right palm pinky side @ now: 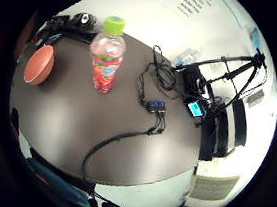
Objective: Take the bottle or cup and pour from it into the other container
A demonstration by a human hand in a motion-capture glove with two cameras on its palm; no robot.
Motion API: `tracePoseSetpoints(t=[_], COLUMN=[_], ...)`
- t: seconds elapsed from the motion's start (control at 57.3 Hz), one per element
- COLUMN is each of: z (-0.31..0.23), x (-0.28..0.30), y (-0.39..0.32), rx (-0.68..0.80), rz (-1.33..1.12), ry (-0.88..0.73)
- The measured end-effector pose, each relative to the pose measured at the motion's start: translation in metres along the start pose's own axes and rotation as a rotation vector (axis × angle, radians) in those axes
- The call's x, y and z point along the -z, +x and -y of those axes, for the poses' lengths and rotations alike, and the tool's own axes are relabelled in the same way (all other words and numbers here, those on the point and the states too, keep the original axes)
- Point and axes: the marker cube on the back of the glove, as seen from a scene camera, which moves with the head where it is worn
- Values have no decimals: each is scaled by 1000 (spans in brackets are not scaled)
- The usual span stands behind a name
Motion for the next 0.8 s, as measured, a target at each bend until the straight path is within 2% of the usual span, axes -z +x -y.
tracePoseSetpoints(t=[0.122,0.453,0.558,0.802], z=[-6,-15,-12,1], x=[3,-6,-14,-48], y=[34,106,132,144], rx=[-12,-92,-111,-116], rz=[-5,106,263,700], ry=[66,54,53,82])
